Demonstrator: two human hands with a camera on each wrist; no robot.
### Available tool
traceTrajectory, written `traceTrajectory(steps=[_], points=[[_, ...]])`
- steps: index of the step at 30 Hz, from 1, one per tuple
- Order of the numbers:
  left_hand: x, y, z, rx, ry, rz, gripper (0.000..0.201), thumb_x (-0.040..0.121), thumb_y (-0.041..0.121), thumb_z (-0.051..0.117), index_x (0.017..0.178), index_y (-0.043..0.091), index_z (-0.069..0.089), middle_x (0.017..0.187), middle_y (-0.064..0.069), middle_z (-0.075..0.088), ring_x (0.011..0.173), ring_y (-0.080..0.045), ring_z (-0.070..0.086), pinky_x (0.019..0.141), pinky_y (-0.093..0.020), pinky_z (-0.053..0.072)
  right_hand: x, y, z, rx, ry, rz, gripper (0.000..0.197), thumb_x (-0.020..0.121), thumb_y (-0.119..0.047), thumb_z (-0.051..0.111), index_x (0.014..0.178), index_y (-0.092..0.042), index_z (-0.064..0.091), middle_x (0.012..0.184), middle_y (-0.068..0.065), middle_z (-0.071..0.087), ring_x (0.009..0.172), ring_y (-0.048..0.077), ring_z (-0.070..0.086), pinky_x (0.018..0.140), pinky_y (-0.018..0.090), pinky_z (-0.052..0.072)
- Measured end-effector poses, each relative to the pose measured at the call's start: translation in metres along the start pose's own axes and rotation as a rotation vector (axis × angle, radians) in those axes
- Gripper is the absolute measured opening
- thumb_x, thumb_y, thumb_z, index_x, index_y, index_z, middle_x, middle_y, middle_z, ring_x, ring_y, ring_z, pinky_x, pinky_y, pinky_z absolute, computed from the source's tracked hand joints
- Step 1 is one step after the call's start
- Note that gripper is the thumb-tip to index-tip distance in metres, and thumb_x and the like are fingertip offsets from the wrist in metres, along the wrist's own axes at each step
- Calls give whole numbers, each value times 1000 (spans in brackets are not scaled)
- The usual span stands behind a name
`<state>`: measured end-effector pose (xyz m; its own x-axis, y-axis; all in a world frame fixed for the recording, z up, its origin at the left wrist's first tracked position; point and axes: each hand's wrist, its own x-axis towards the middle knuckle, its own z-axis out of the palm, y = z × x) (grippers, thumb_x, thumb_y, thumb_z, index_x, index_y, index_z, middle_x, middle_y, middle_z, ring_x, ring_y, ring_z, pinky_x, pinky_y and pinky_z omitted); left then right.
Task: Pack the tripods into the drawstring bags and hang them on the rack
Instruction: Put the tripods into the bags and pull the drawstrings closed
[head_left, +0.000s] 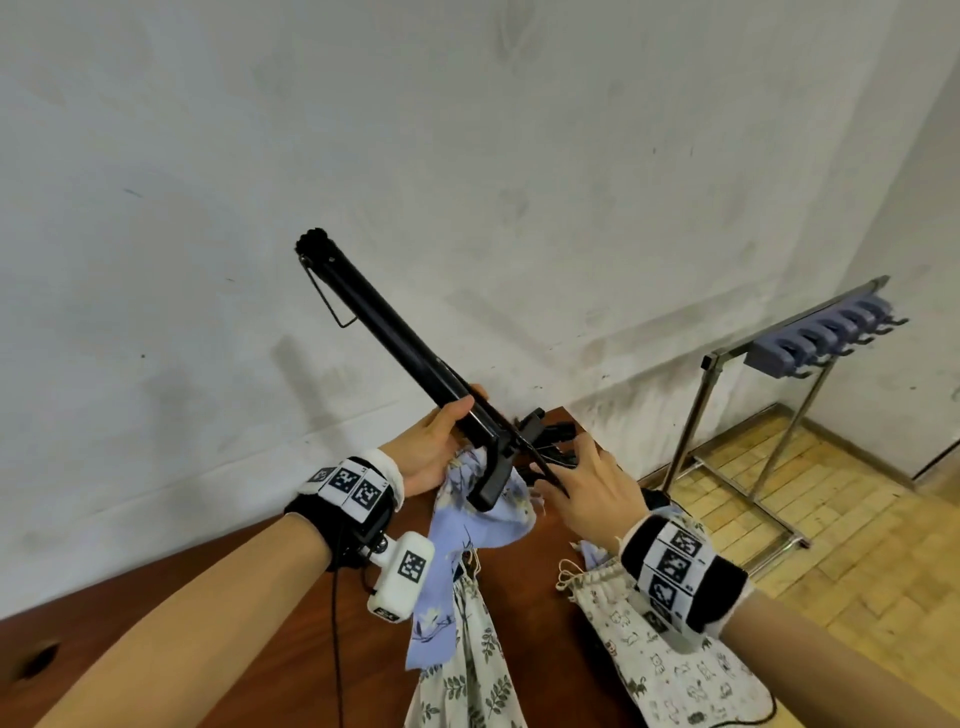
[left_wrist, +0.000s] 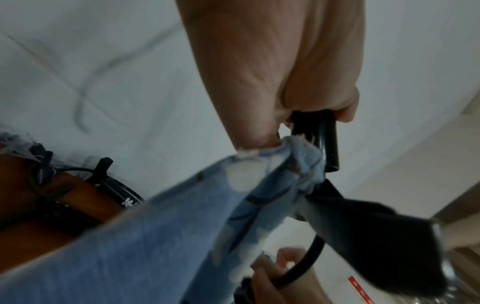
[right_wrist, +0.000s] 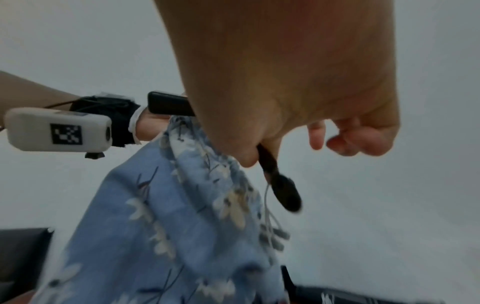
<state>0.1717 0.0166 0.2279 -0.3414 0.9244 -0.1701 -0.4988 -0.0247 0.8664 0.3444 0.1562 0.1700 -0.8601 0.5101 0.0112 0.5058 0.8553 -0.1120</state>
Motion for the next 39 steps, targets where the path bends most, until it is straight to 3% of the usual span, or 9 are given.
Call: traceTrajectory(steps=[4, 9, 14, 20, 22, 25, 29, 34, 39], points=[[1, 0, 12, -56, -103, 3, 24, 80, 39, 69, 99, 25, 62, 101, -5, 65, 99, -22, 62, 95, -37, 49, 16, -11, -22, 398, -162, -187, 24, 98, -29, 50, 115, -25, 66, 102, 3, 69, 84, 17, 62, 77, 31, 50], [-2, 7, 19, -67, -276, -22, 29, 71, 37, 79, 95, 27, 65, 104, -5, 66, 101, -23, 63, 96, -40, 49, 14, -15, -39, 936, -284, -150, 13, 91, -2, 60, 104, -2, 63, 94, 9, 65, 79, 7, 62, 76, 24, 55], [-11, 9, 22, 46, -390, -83, 25, 78, 34, 73, 95, 21, 60, 103, -5, 62, 100, -21, 61, 96, -38, 48, 13, -1, -48, 1928, -721, 73, 30, 92, -10, 41, 111, 0, 61, 109, 20, 63, 97, 28, 63, 81, 38, 55], [-12, -1, 17, 550, -351, -163, 19, 87, 29, 57, 104, 21, 60, 103, 4, 64, 106, -16, 56, 108, -40, 36, 20, 12, -60, 1833, -811, -106, 73, 74, -46, 77, 134, -20, 46, 117, 19, 61, 108, 36, 58, 94, 45, 44], [-13, -2, 25, 684, -324, -225, 23, 97, 21, 50, 120, 20, 52, 112, 9, 61, 109, -8, 55, 105, -26, 40, 17, 1, -58, 1623, -750, -194, 90, 76, -29, 79, 148, -35, 24, 133, 14, 57, 122, 36, 54, 105, 48, 41], [-6, -4, 34, 892, -357, -202, 28, 100, 24, 46, 127, 20, 48, 124, 2, 55, 115, -11, 52, 102, -24, 41, 9, -28, -56, 1424, -529, -224, 77, 77, -19, 77, 143, -14, 38, 126, 10, 61, 117, 24, 60, 104, 41, 45], [0, -9, 38, 1027, -416, -182, 24, 98, 18, 49, 122, 14, 51, 120, -8, 58, 112, -22, 57, 101, -31, 45, 10, -37, -42, 1603, -348, -73, 68, 78, -17, 77, 137, -28, 46, 123, 11, 63, 113, 20, 63, 93, 34, 52], [2, -22, 30, 1006, -299, -168, 43, 86, 16, 64, 126, 6, 52, 122, -16, 60, 110, -18, 58, 104, -39, 45, 11, -40, -27, 1620, -61, 23, 18, 82, 4, 66, 100, 2, 66, 89, 12, 69, 94, 29, 67, 74, 30, 55], [-1, -29, 14, 1103, -192, 50, 83, 80, -1, 65, 146, 36, 31, 132, -8, 54, 101, -17, 59, 96, -36, 48, 12, -30, -21, 1604, 108, -44, 51, 79, 10, 67, 124, -12, 57, 96, 16, 64, 94, 27, 67, 81, 32, 56]])
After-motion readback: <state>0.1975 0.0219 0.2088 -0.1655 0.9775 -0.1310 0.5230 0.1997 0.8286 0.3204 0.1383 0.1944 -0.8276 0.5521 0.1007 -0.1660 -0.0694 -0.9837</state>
